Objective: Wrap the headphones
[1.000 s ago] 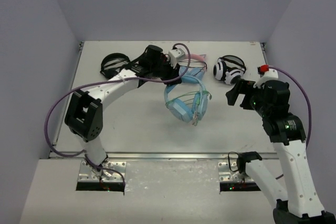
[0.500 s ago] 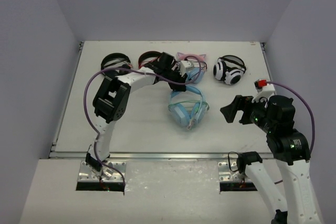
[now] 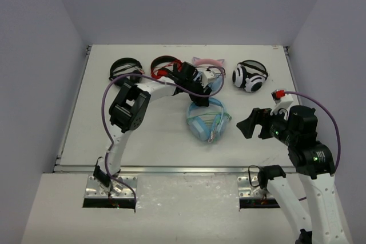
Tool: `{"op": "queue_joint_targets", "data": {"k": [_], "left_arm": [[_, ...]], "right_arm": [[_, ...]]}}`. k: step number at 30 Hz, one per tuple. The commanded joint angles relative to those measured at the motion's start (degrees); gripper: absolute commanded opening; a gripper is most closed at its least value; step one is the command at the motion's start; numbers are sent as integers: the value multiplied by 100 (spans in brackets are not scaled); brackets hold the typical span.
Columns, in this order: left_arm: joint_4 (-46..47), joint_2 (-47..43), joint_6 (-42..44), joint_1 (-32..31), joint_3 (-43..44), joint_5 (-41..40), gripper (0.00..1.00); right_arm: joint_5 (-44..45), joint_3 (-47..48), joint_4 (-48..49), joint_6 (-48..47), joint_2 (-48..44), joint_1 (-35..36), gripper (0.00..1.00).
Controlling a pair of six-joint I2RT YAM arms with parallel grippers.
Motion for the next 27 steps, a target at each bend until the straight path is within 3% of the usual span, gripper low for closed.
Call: {"op": "queue_joint_targets", "data": {"k": [1, 12, 15, 16, 21, 23, 27], "left_arm": [[560, -501, -231, -64, -82, -97, 57], [1264, -2136, -1285, -100, -856, -1072, 69], [1527, -2715, -2154, -91, -1190, -3020, 79], [1458, -2934, -2435, -82, -1434, -3547, 100], [-165, -4560, -4339, -21, -1981, -7287, 100], [-1334, -5193, -5079, 111, -2156, -7866, 100], [-2592, -6353, -5268, 384, -2710, -8273, 100]], "right_arm": [[-195, 12, 202, -96, 6, -13, 99], [-133, -32, 263, -96, -2, -13, 99], [139, -14, 254, -122, -11, -13, 99], [374, -23, 237, -148, -46, -13, 99], [1439, 47, 36, -105, -204, -13, 99], [1825, 188, -88, -166, -231, -13, 99], [2319, 364, -308, -245, -310, -13, 99]]}}
